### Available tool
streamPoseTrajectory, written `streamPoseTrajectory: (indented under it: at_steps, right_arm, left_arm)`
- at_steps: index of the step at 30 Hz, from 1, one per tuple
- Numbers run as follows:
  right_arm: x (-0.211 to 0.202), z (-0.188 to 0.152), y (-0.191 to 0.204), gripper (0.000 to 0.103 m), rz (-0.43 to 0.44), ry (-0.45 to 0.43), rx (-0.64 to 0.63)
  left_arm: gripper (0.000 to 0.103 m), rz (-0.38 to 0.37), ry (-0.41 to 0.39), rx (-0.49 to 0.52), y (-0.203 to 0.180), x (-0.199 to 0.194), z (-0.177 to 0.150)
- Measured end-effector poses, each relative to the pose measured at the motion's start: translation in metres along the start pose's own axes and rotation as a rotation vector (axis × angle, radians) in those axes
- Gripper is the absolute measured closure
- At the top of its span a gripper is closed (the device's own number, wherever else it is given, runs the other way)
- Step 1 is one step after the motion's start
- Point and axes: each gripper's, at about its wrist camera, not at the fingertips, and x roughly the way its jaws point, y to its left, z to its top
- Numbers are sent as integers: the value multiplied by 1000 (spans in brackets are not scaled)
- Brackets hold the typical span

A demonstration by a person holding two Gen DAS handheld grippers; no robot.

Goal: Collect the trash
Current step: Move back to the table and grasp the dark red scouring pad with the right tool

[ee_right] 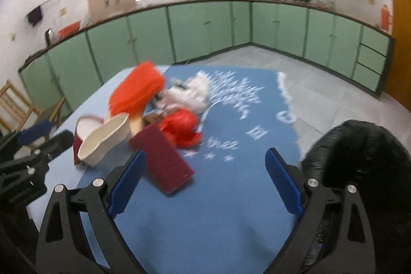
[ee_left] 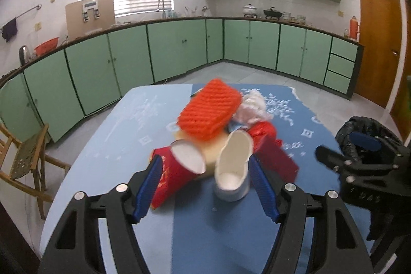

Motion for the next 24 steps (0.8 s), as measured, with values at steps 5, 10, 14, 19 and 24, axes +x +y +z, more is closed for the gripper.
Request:
streamPoseTrajectory:
  at_steps: [5,10,14,19,24]
  right_arm:
    - [22,-4,18,12,36,44,-22]
    - [38,-7,28,13,38,83,-52]
    - [52,-7,28,18,31,117,-67]
    - [62,-6,29,19,44,145,-71]
    - [63,-8,33,19,52,152,-111]
  left_arm:
    - [35,2,25,-15,12,9,-10]
    - [35,-13,46,-35,17,16,-18]
    - [35,-18,40,-49,19,18,-16]
    - [35,-25,40,-65,21,21,-15]
    - [35,-28,34,-75,23,19,-14]
